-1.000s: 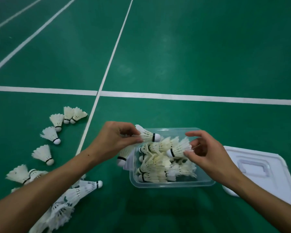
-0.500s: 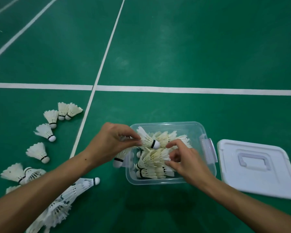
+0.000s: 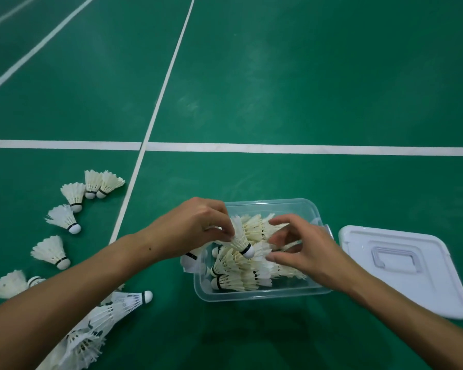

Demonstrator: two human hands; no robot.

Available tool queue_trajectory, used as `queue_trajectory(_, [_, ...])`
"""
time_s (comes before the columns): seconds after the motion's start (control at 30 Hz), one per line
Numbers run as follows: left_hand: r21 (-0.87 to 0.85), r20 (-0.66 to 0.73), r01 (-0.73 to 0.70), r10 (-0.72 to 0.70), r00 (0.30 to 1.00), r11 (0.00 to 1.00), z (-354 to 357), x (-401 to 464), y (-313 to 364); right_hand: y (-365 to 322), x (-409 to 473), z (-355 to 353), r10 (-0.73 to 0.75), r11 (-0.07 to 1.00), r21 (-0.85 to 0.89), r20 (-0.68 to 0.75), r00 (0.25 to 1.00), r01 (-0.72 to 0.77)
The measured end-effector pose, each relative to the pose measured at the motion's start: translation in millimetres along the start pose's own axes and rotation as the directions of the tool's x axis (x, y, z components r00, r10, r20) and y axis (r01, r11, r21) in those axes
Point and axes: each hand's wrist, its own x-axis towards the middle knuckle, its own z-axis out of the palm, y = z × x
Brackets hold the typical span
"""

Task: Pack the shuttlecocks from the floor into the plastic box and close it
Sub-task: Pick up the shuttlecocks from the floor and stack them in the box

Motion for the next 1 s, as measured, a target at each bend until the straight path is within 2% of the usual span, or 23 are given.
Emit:
queue_trajectory(0.1, [0.03,0.052,-0.048,0.046,0.998,0.998,-3.5,12.0,5.1,-15.7,8.3,-16.6,-0.087,0.996,-0.001,-0.045,0.995,0.087])
queue_trajectory(0.23, [0.039,0.114,-0.116,0.111,0.987,0.993,-9.7,28.6,11.5,-29.8,26.1,-21.8,-0.191,0.982,0.004,0.065,0.979,0.191])
queue_trajectory(0.33, [0.015,0.122,-0.13,0.128,0.984,0.991,-12.8,33.3,13.9,-29.3,33.5,-19.9,-0.194,0.981,-0.01,0.114,0.974,0.196])
queue_trajectory(0.5, [0.011,0.074,-0.104,0.102,0.992,0.995,-7.3,32.9,12.9,-22.5,31.1,-20.3,-0.212,0.973,-0.069,0.092,0.973,0.219])
queue_trajectory(0.63, [-0.047,-0.081,-0.054,0.05,0.995,0.997,-5.6,29.6,13.3,-14.0,16.9,-24.7,-0.217,0.975,-0.069,-0.049,0.975,0.213])
queue_trajectory(0.8, [-0.077,-0.197,-0.02,0.004,0.98,0.997,-0.4,20.6,2.7,16.0,-11.7,-31.1,-0.111,0.989,-0.12,-0.253,0.961,0.083])
queue_trajectory(1.0, [-0.079,-0.211,-0.001,-0.016,0.977,0.997,13.1,15.8,2.7,28.2,-22.3,-13.3,-0.146,0.893,-0.449,-0.255,0.956,0.017])
